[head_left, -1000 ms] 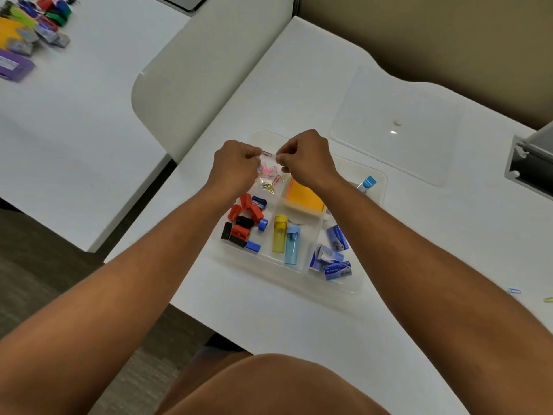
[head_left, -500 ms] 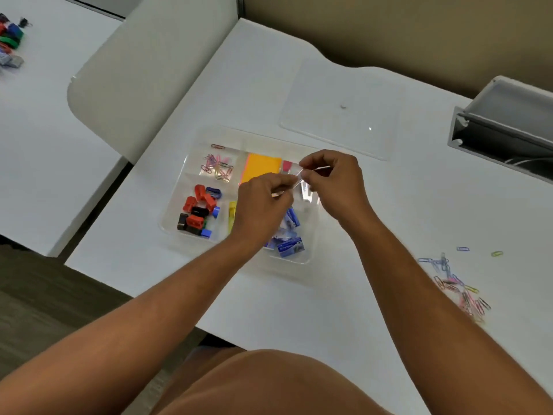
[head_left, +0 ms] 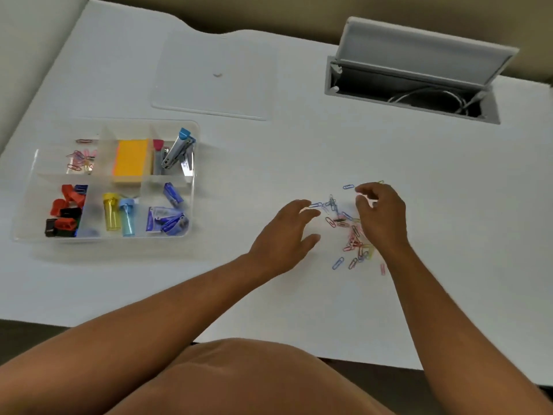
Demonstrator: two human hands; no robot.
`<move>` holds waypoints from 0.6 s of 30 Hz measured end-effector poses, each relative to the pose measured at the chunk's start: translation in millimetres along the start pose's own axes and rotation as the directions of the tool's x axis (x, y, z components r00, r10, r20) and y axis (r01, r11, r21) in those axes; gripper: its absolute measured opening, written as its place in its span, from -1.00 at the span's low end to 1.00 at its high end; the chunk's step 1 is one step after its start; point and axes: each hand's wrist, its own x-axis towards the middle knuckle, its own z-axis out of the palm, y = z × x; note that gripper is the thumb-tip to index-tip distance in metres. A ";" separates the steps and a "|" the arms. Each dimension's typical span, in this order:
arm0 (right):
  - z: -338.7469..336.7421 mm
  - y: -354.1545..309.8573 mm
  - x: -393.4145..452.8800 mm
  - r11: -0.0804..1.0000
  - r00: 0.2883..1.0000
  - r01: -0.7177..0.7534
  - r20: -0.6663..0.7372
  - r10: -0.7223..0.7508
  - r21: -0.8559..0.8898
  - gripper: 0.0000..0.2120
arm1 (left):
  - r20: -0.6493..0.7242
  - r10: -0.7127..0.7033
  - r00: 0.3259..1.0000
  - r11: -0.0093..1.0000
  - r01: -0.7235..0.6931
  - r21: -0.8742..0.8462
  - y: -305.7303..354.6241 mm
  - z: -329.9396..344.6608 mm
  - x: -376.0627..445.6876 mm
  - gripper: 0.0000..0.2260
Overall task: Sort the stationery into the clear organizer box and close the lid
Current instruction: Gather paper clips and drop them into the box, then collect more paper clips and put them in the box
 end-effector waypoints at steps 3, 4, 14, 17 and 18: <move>-6.0 43.7 20.4 0.966 0.997 -0.012 0.066 0.030 -0.258 -0.52 | 0.047 0.032 0.998 0.990 -0.039 0.134 6.7 21.6 22.1 -0.46; -5.2 52.9 26.4 0.944 0.993 -0.021 0.102 0.057 -0.329 -0.41 | 0.070 0.040 0.997 0.985 -0.051 0.166 7.5 26.7 31.1 -0.43; 10.0 72.5 2.9 0.866 0.852 0.438 0.419 -0.315 -0.239 -0.51 | 0.181 0.180 0.967 0.878 -0.241 0.414 -9.3 50.9 62.9 -0.37; 2.8 79.0 -29.6 0.868 0.838 0.458 0.420 -0.349 -0.194 -0.52 | 0.177 0.214 0.961 0.873 -0.269 0.406 -16.2 52.7 43.8 -0.41; -1.0 81.2 -39.3 0.874 0.834 0.454 0.429 -0.347 -0.176 -0.49 | 0.173 0.218 0.960 0.873 -0.271 0.406 -16.8 52.8 37.4 -0.42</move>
